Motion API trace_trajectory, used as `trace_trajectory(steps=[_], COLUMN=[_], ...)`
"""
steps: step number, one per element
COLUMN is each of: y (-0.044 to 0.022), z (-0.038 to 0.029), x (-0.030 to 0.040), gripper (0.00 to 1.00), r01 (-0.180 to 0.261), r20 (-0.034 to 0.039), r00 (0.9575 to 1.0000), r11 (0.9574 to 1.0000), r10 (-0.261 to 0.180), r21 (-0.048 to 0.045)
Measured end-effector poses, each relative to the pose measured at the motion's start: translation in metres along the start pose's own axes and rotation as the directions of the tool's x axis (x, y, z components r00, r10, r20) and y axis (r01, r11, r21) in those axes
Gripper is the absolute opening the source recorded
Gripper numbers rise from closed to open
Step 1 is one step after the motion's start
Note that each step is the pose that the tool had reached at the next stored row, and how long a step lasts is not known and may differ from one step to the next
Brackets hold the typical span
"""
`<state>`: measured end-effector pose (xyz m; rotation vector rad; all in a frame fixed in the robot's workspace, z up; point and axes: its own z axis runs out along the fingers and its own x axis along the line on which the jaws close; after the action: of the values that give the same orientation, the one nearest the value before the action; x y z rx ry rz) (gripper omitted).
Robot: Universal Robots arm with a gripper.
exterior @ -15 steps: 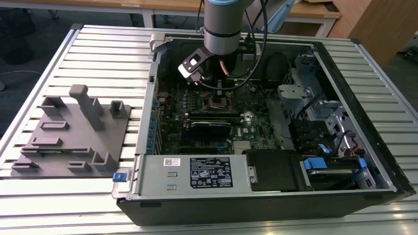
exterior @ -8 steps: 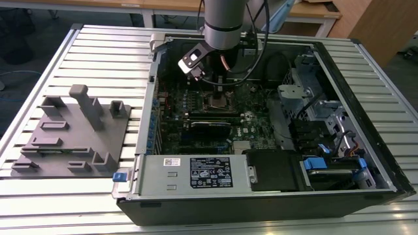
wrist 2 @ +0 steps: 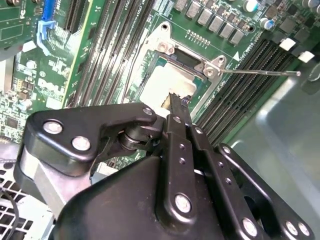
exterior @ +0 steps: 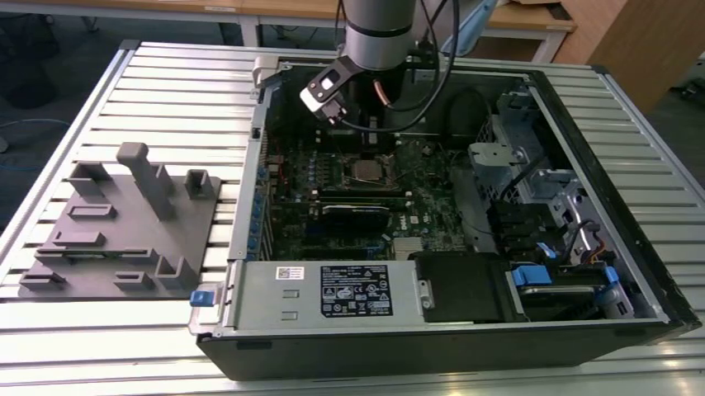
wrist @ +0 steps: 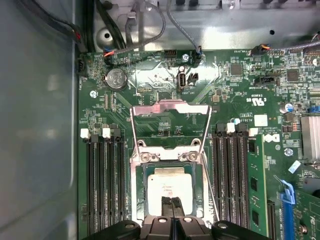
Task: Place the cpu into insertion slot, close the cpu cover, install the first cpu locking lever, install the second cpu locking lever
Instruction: 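Place the cpu into insertion slot, then close the cpu cover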
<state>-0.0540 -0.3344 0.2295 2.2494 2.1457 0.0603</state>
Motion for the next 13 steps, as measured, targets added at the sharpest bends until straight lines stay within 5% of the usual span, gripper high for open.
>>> trace_trajectory(steps=[4,13], y=[0.0003,0.0003], z=[-0.0058,-0.0058], x=[0.0,0.0], gripper=[0.1,0.1], r01=[0.0,0.0], r20=[0.0005,0.0006], r00=[1.0,1.0], r11=[1.0,1.0], r10=[0.0,0.0], r21=[0.0,0.0])
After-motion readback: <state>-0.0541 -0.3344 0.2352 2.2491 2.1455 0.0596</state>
